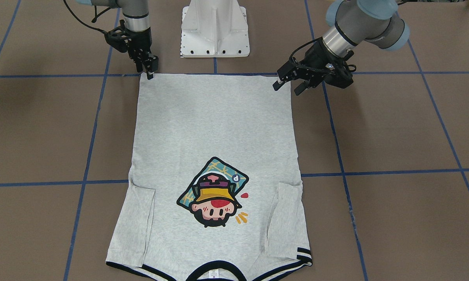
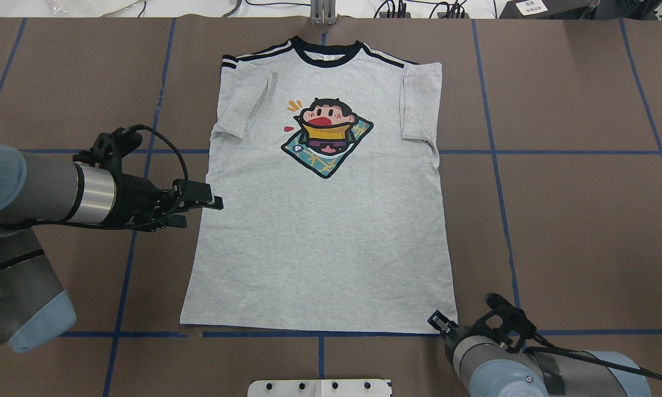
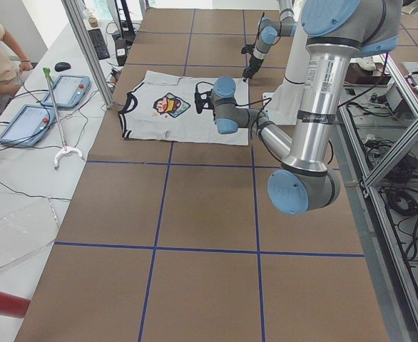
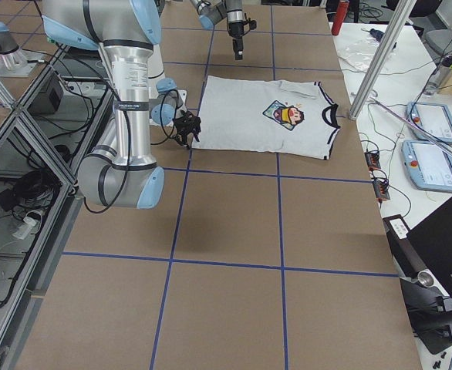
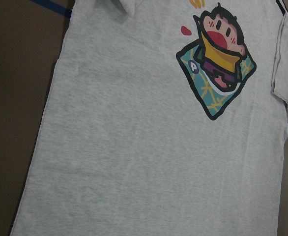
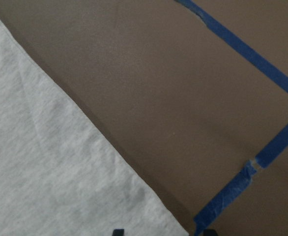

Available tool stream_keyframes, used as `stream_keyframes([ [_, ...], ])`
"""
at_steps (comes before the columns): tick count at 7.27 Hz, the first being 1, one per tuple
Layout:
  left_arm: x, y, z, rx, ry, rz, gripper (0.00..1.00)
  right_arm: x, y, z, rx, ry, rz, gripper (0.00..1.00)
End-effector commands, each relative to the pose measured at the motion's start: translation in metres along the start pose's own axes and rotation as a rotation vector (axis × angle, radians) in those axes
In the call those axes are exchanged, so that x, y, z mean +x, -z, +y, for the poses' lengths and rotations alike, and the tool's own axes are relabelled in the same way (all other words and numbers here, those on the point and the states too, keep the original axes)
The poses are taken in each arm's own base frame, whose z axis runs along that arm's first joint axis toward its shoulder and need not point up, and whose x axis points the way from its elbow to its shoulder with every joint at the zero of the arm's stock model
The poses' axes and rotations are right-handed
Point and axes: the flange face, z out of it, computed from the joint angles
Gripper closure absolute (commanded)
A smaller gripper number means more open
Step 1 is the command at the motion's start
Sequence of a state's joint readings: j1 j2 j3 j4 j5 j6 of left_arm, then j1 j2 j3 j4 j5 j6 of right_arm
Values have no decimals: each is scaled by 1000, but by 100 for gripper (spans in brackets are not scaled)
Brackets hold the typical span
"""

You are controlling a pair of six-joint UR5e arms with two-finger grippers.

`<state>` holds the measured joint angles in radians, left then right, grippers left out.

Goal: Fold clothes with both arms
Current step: 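Move both grippers down along the shirt sides toward the hem nearest robot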

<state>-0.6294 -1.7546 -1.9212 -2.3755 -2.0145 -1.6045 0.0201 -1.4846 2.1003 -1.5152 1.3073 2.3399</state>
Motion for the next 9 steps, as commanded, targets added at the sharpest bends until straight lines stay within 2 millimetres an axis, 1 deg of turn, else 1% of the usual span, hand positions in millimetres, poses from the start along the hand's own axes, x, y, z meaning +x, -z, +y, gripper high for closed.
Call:
stream_keyframes([
  [1, 0, 2, 0, 1, 0, 0, 2, -5, 0, -6, 8, -11, -4, 48],
  [2, 0, 2, 1, 0, -1, 2, 2, -4, 0, -5, 8, -11, -2, 60],
  [3, -1, 2, 0, 1, 0, 0, 2, -6, 1, -5, 5, -12, -6, 75],
  [4, -5, 3, 1, 2, 3, -6, 2, -6, 1, -4, 5, -11, -6, 100],
  [5, -6, 3, 1, 2, 6, -8, 2, -6, 2, -4, 3, -12, -8, 100],
  [6, -10, 5, 2, 2, 20, -16, 2, -7, 6, -6, 1, -16, -14, 100],
  [7, -29, 14, 8, 1, 77, -44, 2, -7, 15, -11, -10, -21, -21, 100],
  [8, -40, 27, 16, 0, 111, -59, 2, -9, 25, -13, -22, -26, -33, 100],
  [9, -52, 23, 30, 28, 186, -83, 2, -11, 31, -15, -29, -29, -41, 100],
])
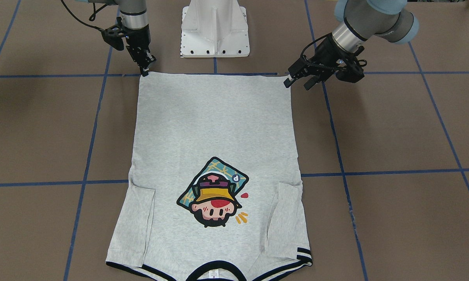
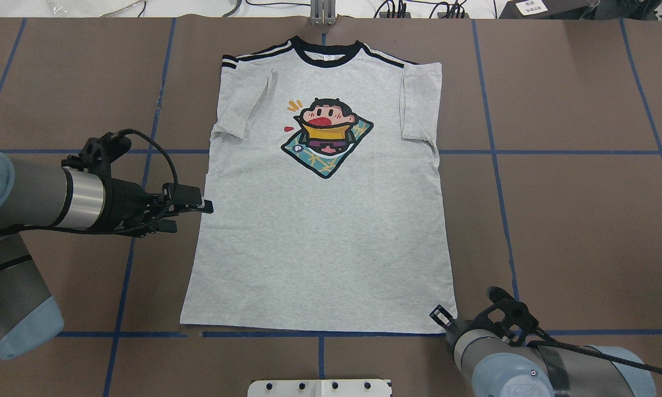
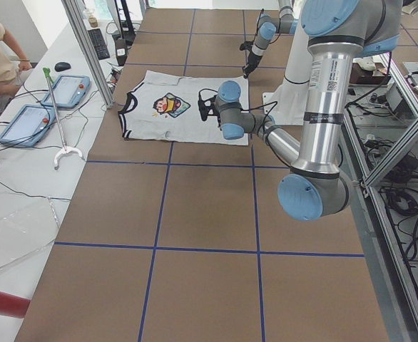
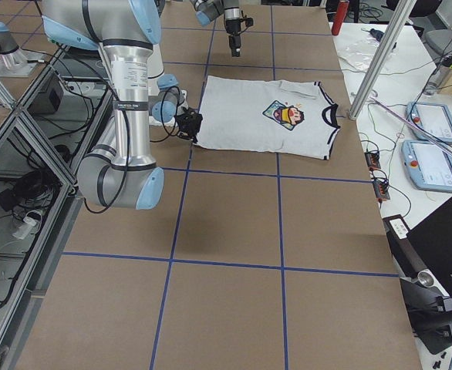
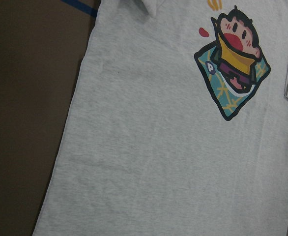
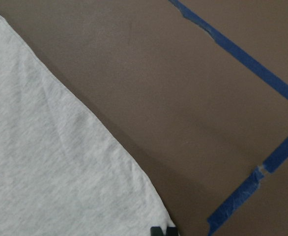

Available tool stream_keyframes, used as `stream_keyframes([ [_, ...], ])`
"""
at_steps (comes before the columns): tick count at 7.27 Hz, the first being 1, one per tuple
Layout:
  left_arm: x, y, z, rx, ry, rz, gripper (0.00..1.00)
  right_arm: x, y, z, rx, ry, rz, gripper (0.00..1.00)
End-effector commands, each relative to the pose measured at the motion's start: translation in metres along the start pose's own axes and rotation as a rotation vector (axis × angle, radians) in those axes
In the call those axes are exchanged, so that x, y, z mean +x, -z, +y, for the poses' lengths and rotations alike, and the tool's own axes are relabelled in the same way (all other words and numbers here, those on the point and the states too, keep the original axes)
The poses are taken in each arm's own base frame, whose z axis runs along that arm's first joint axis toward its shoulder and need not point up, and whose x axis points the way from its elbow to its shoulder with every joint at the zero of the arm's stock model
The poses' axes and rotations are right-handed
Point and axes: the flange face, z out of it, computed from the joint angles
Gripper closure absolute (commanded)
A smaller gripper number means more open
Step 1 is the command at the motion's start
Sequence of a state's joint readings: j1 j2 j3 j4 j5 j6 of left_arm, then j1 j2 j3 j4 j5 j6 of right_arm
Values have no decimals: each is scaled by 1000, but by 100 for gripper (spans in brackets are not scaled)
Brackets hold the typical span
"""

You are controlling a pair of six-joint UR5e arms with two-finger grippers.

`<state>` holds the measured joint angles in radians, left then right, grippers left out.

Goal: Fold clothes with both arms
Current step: 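Move both grippers down along the shirt sides toward the hem nearest robot, then grasp the two hem corners nearest the robot with both grippers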

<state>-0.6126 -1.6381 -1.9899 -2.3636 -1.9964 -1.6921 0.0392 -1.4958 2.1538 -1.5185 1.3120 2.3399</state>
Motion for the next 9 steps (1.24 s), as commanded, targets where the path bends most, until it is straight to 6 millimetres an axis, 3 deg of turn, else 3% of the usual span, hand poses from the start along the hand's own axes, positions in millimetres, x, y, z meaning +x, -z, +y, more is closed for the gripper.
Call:
stream_keyframes([
  [1, -19, -10, 35, 53, 107, -93, 2, 1, 8, -6, -4, -3, -6, 100],
  [3, -2, -21, 86, 104, 120, -288, 2, 8, 13, -15, -1, 1, -2, 100],
  [5, -14, -56, 130, 112, 161, -351, 9, 9, 13, -17, 1, 1, 0, 100],
  [8, -34, -84, 140, 117, 145, -413, 16, 9, 13, -16, 0, 2, 1, 100],
  [9, -29, -95, 141, 118, 143, -413, 17, 9, 13, -16, 0, 2, 1, 100],
])
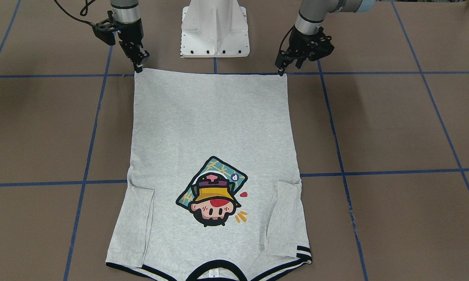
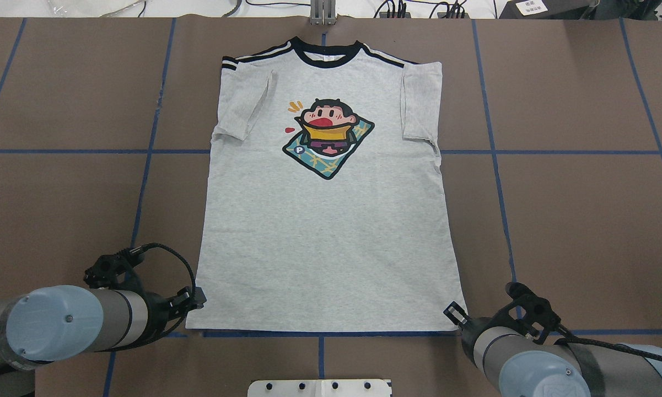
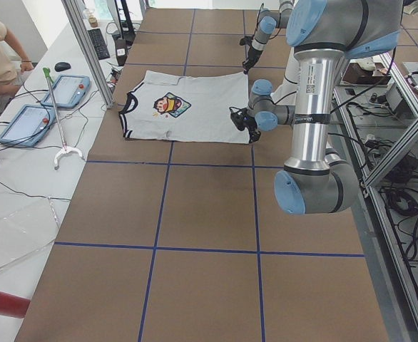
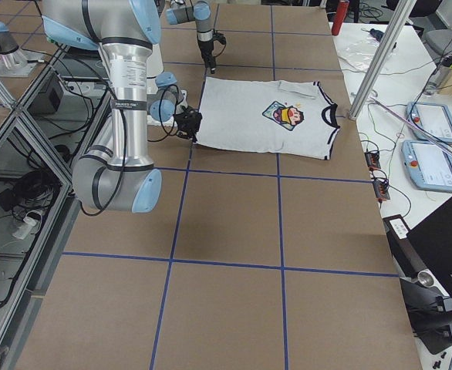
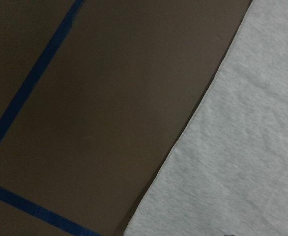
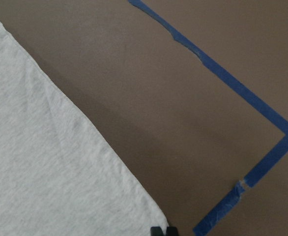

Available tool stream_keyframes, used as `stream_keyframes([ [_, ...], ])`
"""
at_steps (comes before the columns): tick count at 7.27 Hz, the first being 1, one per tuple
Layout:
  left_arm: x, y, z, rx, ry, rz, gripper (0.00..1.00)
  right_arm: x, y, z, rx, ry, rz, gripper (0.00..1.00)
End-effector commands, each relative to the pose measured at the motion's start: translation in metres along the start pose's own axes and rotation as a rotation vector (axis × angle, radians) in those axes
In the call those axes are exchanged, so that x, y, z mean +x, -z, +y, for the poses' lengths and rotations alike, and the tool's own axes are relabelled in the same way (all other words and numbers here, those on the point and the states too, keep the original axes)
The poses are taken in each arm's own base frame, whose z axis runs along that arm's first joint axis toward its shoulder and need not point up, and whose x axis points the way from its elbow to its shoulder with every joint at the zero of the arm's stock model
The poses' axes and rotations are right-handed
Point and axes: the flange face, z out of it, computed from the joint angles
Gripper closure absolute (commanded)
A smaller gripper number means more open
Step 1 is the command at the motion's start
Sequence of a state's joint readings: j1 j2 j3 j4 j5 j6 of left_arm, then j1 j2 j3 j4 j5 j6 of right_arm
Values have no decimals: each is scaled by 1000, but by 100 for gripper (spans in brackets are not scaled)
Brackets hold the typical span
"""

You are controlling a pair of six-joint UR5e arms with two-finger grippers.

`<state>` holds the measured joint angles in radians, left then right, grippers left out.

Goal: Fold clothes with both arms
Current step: 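Grasp the two hem corners nearest the robot with both grippers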

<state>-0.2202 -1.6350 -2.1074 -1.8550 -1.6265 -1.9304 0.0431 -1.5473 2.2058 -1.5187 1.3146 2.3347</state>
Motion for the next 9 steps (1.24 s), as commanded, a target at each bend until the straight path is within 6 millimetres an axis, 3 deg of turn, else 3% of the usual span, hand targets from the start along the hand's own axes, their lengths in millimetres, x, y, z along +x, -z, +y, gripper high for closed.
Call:
stream_keyframes([
  [1, 5, -15, 5, 7, -4, -14, 23, 0, -1, 0, 1, 1, 1, 100],
  [4, 0, -23, 12, 0, -16, -32, 37, 1, -1, 0, 3, 1, 1, 100],
  [9, -4, -29, 25, -18, -33, -44, 45, 1, -2, 1, 3, 2, 3, 100],
])
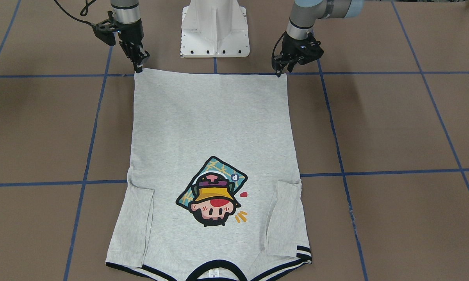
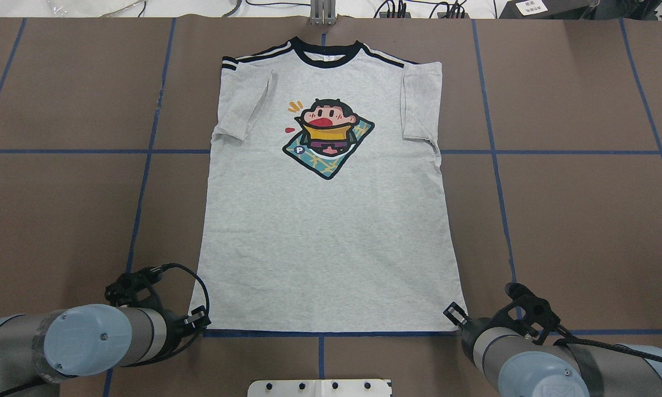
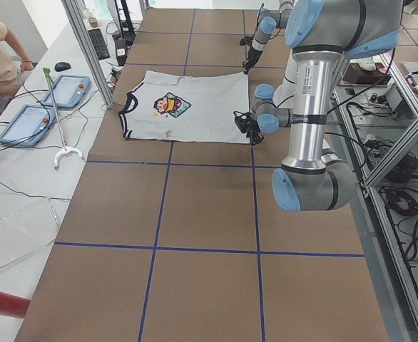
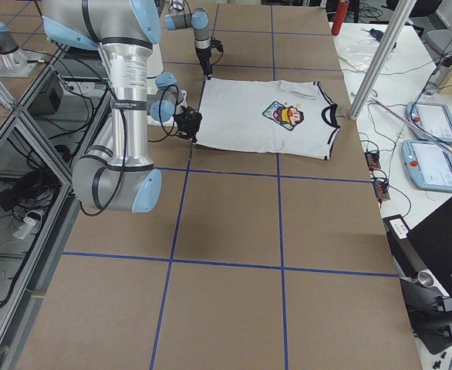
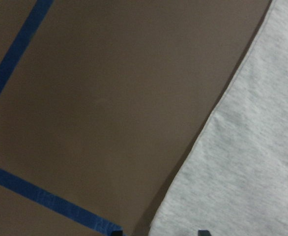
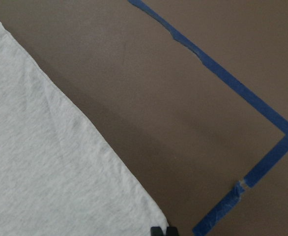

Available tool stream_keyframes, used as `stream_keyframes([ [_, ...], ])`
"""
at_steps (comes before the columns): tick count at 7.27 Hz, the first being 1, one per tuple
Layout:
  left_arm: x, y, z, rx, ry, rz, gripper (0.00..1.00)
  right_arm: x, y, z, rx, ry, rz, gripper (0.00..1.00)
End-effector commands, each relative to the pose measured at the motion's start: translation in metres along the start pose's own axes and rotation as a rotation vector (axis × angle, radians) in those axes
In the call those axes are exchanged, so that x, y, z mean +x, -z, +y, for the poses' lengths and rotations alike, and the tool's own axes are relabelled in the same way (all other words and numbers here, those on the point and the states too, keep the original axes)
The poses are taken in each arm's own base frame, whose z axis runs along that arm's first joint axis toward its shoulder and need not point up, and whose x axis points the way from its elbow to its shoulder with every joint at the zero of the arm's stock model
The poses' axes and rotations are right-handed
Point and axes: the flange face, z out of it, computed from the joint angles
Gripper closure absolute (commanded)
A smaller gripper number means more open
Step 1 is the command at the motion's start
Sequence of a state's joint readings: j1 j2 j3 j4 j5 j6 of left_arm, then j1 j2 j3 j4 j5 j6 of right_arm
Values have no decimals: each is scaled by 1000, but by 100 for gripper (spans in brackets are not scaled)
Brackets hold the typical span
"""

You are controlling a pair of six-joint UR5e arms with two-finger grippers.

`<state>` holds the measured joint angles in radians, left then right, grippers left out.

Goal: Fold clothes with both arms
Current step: 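Grasp the two hem corners nearest the robot with both grippers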

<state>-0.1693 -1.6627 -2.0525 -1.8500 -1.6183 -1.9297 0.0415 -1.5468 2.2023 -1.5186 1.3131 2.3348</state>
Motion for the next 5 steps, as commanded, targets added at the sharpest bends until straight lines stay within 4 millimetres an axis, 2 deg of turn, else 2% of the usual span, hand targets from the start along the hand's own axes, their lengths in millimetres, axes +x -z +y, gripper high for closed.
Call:
stream_keyframes([
  [1, 0, 0, 1, -1, -3, 0, 48, 0, 0, 0, 0, 0, 0, 100],
  [4, -2, -3, 0, 2, -12, -6, 51, 0, 0, -1, 1, -1, 0, 100],
  [5, -2, -3, -1, 3, -11, -5, 69, 0, 0, -1, 1, -1, 0, 100],
])
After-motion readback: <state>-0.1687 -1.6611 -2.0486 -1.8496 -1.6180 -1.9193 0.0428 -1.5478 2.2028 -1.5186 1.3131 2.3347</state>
